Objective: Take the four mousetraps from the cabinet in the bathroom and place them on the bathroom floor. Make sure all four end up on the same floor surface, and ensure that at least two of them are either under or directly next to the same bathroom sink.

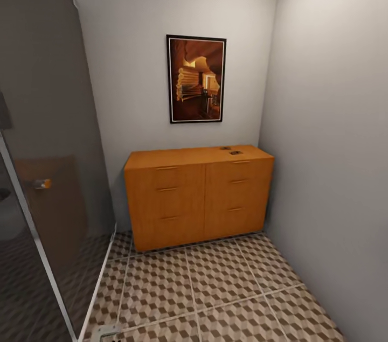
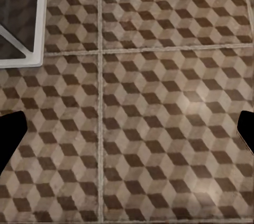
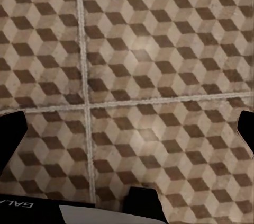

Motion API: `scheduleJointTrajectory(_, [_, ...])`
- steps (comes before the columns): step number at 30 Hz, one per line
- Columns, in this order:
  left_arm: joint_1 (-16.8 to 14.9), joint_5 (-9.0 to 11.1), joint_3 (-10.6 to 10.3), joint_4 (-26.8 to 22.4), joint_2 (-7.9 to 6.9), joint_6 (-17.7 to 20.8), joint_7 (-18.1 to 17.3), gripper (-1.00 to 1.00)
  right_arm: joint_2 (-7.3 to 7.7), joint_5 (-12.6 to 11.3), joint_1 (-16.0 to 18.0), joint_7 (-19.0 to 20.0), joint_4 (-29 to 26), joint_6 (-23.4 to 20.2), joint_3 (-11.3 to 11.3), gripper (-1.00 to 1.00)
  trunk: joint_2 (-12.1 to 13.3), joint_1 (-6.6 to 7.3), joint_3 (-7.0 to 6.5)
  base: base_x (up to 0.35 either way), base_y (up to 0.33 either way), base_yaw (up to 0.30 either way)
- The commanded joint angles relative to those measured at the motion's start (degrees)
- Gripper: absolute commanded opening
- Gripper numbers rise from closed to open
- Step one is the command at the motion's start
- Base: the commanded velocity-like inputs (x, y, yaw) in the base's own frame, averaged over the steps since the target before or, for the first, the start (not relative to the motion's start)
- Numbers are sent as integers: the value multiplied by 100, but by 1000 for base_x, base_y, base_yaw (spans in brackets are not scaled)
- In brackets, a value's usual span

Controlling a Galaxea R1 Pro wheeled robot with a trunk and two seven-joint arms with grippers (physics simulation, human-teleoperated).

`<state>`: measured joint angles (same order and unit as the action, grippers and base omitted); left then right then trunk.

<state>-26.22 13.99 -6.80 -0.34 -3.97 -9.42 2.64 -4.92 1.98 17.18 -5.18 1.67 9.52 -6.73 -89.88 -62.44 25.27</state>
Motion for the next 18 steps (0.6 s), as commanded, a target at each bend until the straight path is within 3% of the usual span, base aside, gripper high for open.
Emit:
scheduleJointTrajectory(1, [-5,43,-50,5,-2,-16,12,100,-2,21,7,-35,18,24,-38,100,-3,-3,6,322,0,0])
scheduleJointTrajectory(18, [-3,43,-50,4,2,-16,17,100,16,-13,9,-23,18,24,-38,100,-3,-3,6,322,0,0])
